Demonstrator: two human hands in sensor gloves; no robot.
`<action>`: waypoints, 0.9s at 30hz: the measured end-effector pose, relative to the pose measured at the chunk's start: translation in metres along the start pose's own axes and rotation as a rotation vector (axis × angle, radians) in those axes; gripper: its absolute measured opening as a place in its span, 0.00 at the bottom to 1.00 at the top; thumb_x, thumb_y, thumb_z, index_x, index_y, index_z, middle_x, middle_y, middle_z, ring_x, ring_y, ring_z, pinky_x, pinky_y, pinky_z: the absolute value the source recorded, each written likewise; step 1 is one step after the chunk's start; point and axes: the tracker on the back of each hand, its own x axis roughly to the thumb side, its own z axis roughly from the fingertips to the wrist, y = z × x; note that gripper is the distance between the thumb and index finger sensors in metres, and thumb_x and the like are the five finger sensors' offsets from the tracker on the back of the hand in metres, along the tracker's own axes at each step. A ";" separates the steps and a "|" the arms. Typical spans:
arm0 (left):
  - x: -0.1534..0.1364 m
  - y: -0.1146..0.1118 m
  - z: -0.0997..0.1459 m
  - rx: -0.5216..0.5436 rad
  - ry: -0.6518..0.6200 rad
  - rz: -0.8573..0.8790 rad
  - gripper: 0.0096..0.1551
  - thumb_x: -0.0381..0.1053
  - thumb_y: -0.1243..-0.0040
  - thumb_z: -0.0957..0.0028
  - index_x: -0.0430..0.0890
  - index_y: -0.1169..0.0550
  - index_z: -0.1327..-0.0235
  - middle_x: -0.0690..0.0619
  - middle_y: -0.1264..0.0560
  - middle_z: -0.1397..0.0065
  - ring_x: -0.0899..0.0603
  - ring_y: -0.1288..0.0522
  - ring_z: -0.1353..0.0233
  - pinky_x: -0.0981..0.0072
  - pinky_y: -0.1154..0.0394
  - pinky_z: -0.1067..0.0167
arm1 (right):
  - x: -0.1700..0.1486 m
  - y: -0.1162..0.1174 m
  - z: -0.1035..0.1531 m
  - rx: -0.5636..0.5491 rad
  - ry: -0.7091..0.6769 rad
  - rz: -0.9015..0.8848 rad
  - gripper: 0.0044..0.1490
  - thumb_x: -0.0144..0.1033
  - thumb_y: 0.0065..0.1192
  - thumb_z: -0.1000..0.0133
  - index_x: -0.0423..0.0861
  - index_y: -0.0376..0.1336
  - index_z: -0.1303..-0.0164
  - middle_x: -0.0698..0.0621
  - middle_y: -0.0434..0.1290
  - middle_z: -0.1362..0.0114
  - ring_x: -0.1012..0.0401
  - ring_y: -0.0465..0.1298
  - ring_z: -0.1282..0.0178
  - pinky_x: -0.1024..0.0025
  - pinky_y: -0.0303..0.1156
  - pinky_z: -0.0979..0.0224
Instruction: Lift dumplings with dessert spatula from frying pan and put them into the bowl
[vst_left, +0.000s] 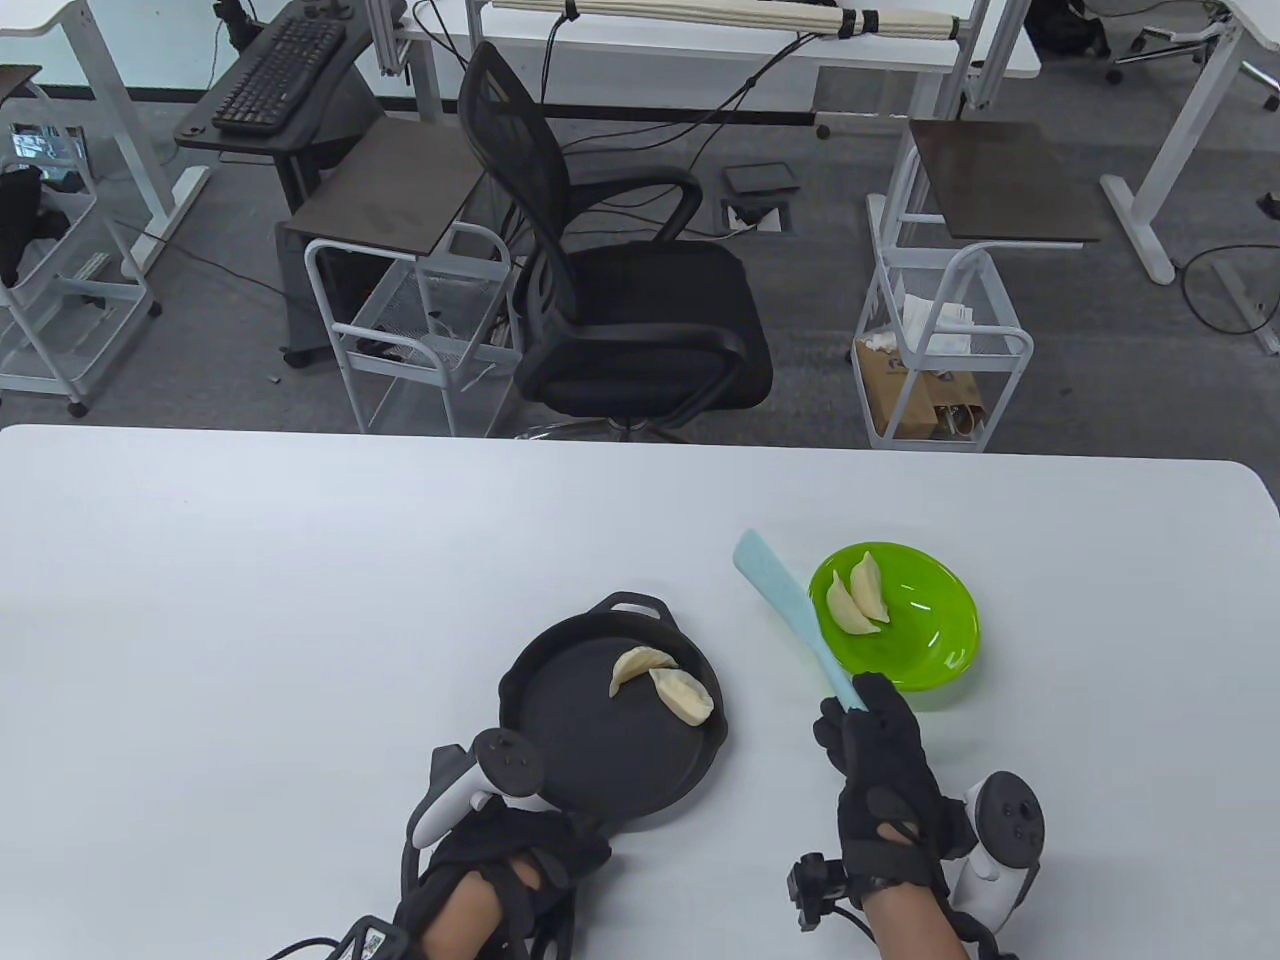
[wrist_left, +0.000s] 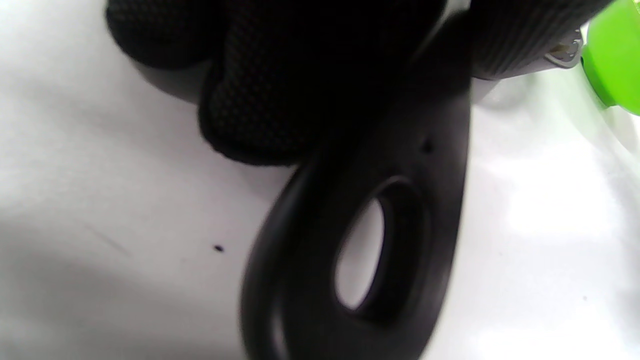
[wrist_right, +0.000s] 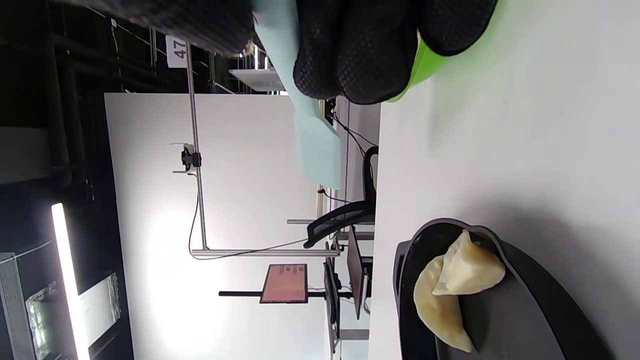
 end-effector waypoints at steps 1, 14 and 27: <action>0.000 0.000 0.000 0.000 0.001 0.001 0.37 0.74 0.43 0.49 0.49 0.26 0.39 0.57 0.10 0.56 0.46 0.14 0.58 0.49 0.25 0.49 | 0.000 0.001 0.000 0.006 -0.001 0.005 0.34 0.43 0.52 0.34 0.47 0.50 0.19 0.38 0.62 0.23 0.41 0.67 0.30 0.38 0.55 0.21; 0.000 0.000 0.000 0.000 0.001 0.005 0.37 0.74 0.43 0.49 0.49 0.26 0.39 0.57 0.10 0.56 0.46 0.14 0.58 0.49 0.25 0.49 | 0.001 0.013 -0.001 0.136 -0.013 0.046 0.32 0.46 0.54 0.34 0.41 0.59 0.25 0.33 0.75 0.37 0.40 0.77 0.45 0.38 0.63 0.27; 0.000 0.000 0.000 0.000 0.001 0.005 0.37 0.74 0.43 0.49 0.49 0.26 0.39 0.57 0.10 0.56 0.46 0.14 0.58 0.49 0.25 0.49 | 0.001 0.016 0.000 0.145 0.017 0.115 0.33 0.52 0.58 0.35 0.38 0.67 0.34 0.32 0.81 0.47 0.41 0.81 0.55 0.40 0.69 0.33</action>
